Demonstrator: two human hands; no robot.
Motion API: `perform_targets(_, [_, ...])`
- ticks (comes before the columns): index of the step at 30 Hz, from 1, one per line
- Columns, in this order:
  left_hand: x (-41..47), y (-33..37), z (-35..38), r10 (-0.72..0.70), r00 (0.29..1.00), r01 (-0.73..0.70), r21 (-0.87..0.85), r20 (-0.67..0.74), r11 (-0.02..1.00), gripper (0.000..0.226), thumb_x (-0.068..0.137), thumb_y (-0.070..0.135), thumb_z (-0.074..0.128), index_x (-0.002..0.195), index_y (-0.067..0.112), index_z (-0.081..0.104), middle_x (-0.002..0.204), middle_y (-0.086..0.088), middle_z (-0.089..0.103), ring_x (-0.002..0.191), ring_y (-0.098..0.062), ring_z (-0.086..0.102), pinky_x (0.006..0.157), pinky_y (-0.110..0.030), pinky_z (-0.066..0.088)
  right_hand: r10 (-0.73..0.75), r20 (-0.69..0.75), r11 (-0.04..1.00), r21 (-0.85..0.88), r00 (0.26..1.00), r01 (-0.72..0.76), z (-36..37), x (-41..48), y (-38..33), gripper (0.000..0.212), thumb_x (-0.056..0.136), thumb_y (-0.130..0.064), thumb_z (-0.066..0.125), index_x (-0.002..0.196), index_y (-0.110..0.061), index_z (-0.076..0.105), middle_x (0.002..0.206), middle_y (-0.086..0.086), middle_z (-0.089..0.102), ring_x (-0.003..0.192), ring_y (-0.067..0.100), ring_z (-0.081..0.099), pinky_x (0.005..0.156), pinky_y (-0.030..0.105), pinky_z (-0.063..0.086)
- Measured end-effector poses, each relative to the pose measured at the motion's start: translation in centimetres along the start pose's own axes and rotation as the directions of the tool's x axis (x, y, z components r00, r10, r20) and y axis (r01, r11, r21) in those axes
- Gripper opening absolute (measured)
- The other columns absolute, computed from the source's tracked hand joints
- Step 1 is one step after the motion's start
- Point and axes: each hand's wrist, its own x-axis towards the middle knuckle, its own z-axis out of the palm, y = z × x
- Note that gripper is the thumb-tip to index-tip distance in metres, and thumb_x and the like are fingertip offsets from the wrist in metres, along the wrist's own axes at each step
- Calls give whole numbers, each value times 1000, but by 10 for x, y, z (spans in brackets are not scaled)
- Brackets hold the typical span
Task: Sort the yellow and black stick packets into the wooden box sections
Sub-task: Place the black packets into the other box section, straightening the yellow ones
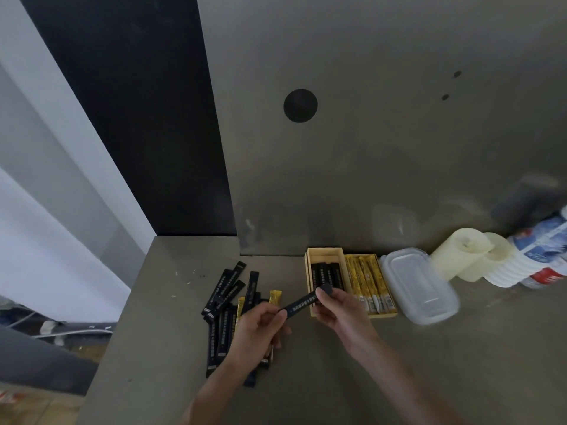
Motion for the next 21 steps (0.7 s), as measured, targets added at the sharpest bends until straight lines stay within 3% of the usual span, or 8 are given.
perform_targets(6, [-1, -8, 4, 57, 998, -58, 48, 26, 997, 12, 97, 20, 60, 97, 10, 67, 79, -10, 75, 52, -17, 60, 44, -19, 44, 86, 67, 995, 45, 994, -89, 4, -12, 12, 35, 86, -13, 75, 114, 4, 63, 93, 12, 73, 83, 23, 70, 71, 31, 58])
perform_targets(12, [5, -20, -11, -25, 998, 23, -26, -62, 999, 30, 102, 31, 49, 95, 8, 67, 75, -12, 73, 53, -19, 56, 40, -18, 39, 144, 55, 870, 468, 988, -152, -22, -6, -4, 26, 93, -14, 67, 115, -2, 60, 85, 12, 69, 69, 19, 67, 57, 25, 60])
perform_targets(17, [22, -40, -30, -207, 963, 170, -202, -175, 964, 35, 102, 33, 51, 94, 4, 69, 70, -10, 70, 44, -16, 52, 36, -19, 30, 101, 1, 855, 511, 995, -87, -45, 2, -12, 37, 94, -16, 64, 128, -3, 56, 88, 13, 70, 67, 16, 69, 57, 24, 61])
perform_targets(21, [25, -44, -34, -244, 954, 189, -277, -177, 942, 36, 105, 28, 46, 97, -1, 65, 67, -12, 66, 38, -16, 48, 33, -17, 28, 113, -46, 868, 490, 993, -76, -54, 7, -8, 42, 93, -15, 66, 131, -2, 55, 88, 13, 72, 68, 16, 71, 58, 25, 61])
